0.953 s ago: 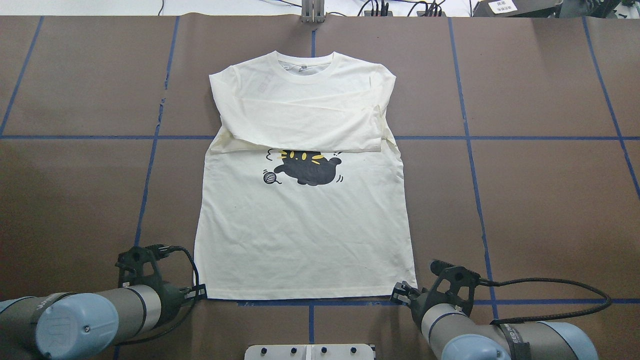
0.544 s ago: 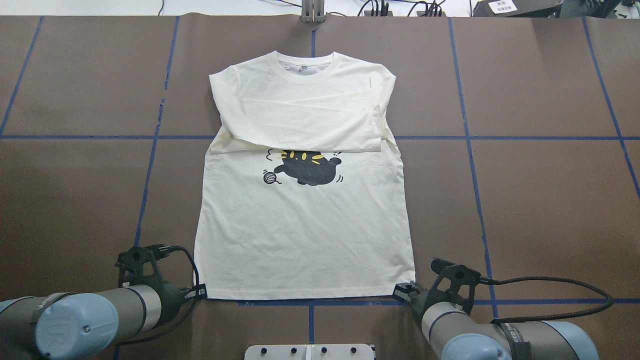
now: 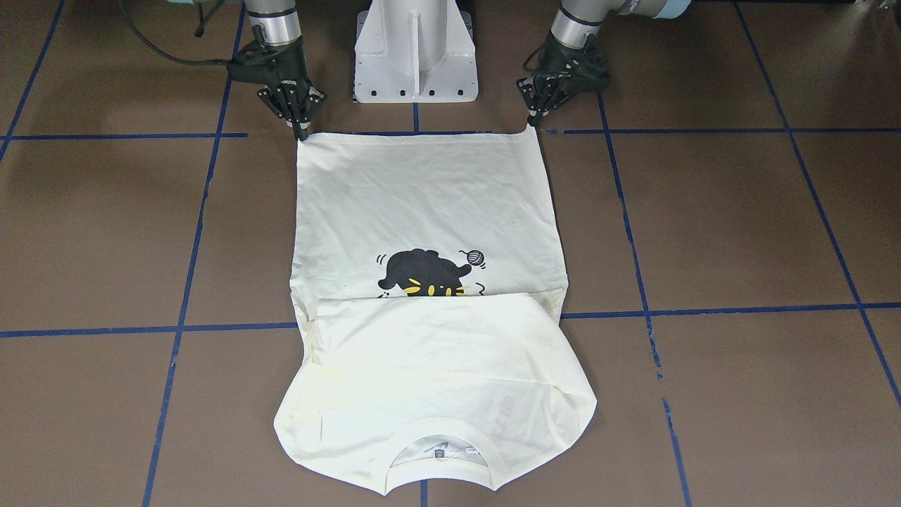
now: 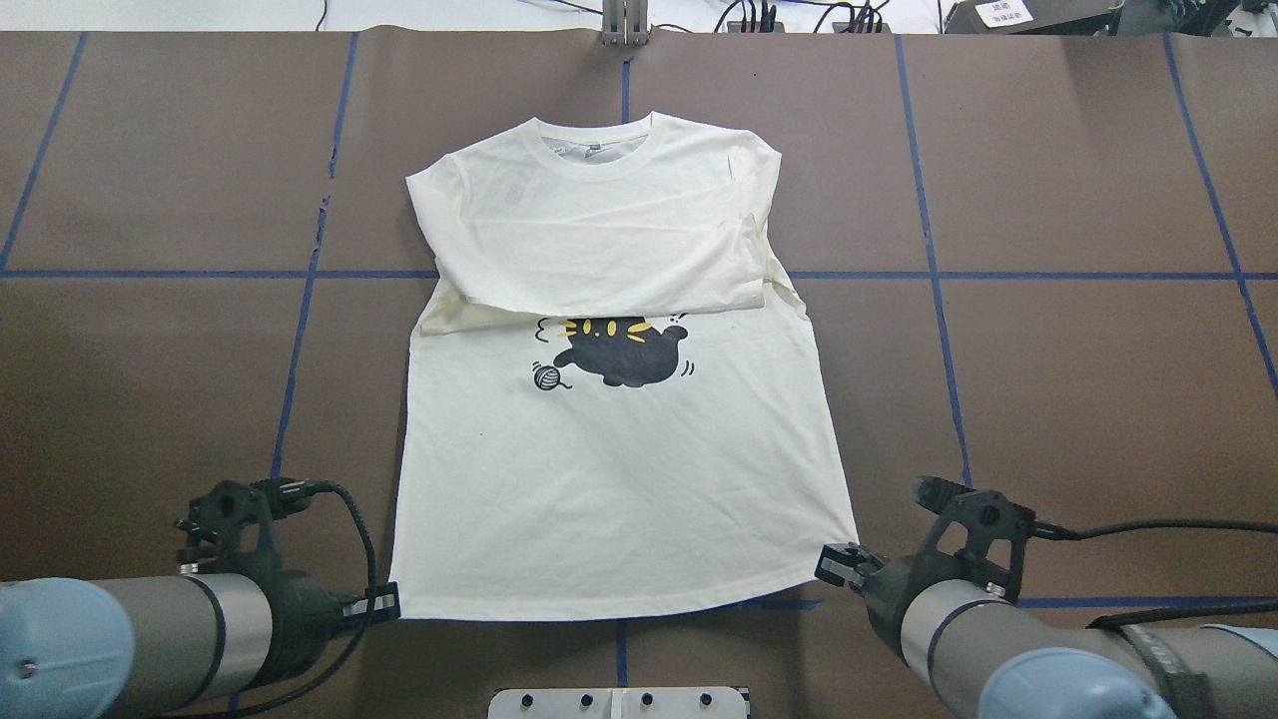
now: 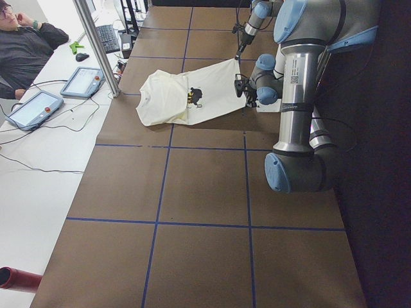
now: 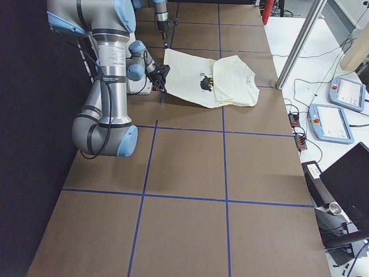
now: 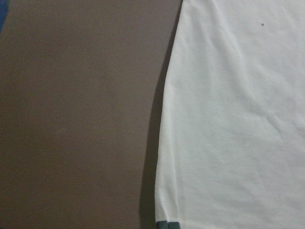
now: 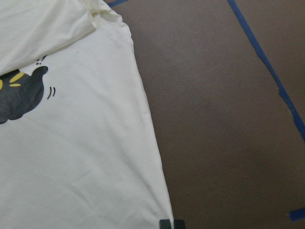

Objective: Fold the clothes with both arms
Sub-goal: 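Lift the hem with both grippers and fold it toward the collar, then release the hem and draw both grippers back from the folded shirt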

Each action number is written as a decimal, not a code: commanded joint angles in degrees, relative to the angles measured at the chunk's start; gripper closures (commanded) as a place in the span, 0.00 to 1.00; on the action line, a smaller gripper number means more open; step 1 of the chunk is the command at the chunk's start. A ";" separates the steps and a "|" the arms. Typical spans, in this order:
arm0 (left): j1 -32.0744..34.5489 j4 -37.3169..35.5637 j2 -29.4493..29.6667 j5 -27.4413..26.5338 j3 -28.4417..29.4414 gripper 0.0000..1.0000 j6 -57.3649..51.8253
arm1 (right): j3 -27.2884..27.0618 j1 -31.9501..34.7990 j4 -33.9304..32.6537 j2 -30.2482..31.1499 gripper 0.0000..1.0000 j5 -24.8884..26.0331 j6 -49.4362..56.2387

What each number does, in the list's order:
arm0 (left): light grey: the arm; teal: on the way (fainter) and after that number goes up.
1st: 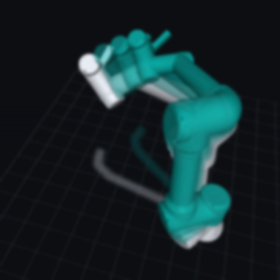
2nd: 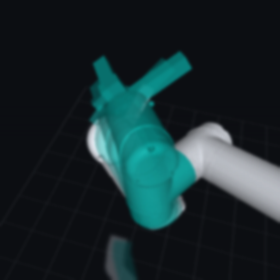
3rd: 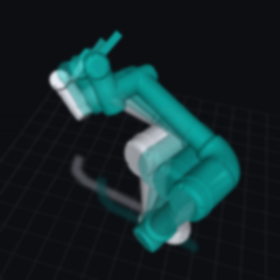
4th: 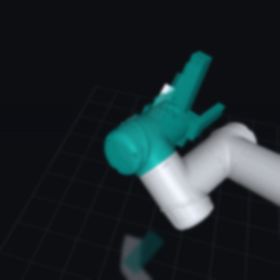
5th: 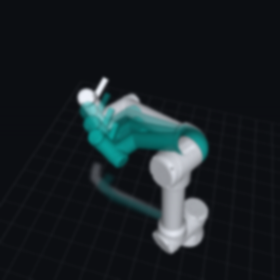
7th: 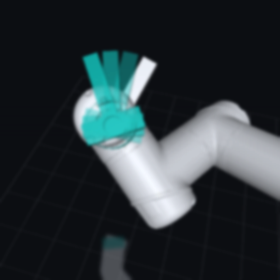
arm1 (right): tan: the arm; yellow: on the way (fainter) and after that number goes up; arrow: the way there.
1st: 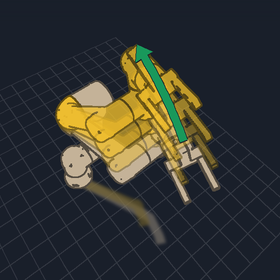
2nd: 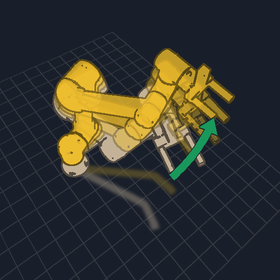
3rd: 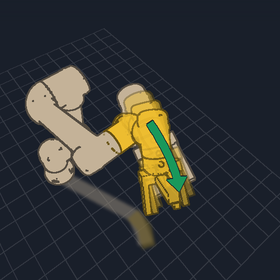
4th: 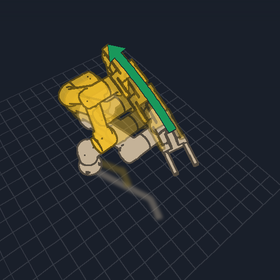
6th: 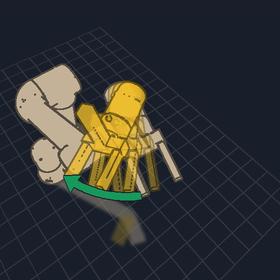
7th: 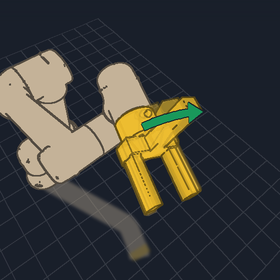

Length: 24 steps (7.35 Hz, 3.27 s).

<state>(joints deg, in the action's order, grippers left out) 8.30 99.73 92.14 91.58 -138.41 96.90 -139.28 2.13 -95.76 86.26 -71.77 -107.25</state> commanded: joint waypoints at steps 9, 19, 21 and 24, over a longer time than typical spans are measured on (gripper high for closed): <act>33.33 -16.50 20.77 13.19 14.16 1.00 -31.21 | 24.04 32.65 -1.73 -25.87 1.00 -20.24 21.99; 33.18 7.85 22.47 11.07 40.44 0.00 -34.50 | 49.64 34.95 18.42 -29.31 0.00 -20.42 32.61; 31.70 8.20 16.88 11.43 31.67 0.00 -35.82 | 47.27 39.59 18.42 -28.79 0.00 -28.64 41.12; 21.79 22.09 3.88 8.03 25.91 0.01 -25.76 | 47.17 40.32 18.42 -28.78 0.00 -29.57 42.83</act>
<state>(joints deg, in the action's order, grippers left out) 34.26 113.85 101.58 101.80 -111.21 65.79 -92.03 42.22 -77.34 57.45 -100.98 -64.89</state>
